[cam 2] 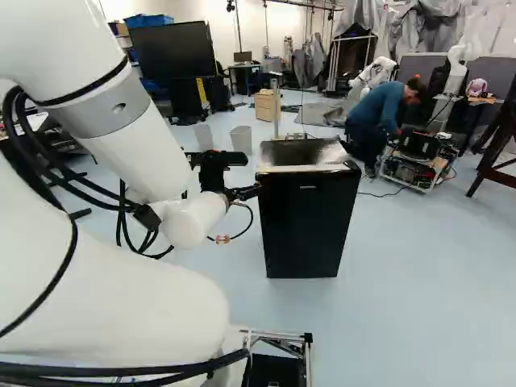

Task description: Grab a drink from the fridge

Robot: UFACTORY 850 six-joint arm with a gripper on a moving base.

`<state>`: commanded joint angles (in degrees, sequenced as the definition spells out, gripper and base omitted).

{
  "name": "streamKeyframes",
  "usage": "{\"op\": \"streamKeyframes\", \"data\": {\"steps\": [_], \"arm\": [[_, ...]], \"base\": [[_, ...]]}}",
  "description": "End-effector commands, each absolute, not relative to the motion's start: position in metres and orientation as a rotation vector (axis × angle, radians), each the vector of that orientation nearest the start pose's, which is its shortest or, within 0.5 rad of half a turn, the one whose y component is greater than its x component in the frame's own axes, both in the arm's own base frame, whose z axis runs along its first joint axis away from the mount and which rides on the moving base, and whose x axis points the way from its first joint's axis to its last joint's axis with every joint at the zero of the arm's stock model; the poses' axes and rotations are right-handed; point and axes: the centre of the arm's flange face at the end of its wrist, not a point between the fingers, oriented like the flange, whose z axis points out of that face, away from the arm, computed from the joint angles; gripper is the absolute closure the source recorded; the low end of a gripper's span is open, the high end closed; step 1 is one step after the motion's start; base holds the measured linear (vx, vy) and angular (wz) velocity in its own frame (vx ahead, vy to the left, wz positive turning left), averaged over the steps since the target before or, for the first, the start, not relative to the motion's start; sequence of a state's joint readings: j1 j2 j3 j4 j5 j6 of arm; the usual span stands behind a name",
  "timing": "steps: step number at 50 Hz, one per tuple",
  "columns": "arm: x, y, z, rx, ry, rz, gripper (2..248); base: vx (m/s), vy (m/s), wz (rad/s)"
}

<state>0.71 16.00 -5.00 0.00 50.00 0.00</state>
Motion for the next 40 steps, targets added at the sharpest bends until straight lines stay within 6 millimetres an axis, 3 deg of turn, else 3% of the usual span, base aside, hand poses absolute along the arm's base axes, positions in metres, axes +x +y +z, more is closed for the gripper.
{"op": "streamKeyframes", "data": {"steps": [16, 40], "arm": [[0.271, 0.004, 0.366, -2.553, 0.008, -1.82, 3], [0.292, 0.014, 0.37, -2.544, 0.238, -1.834, 3]], "base": [[0.0, 0.0, 0.0], [0.0, 0.0, 0.0]]}}
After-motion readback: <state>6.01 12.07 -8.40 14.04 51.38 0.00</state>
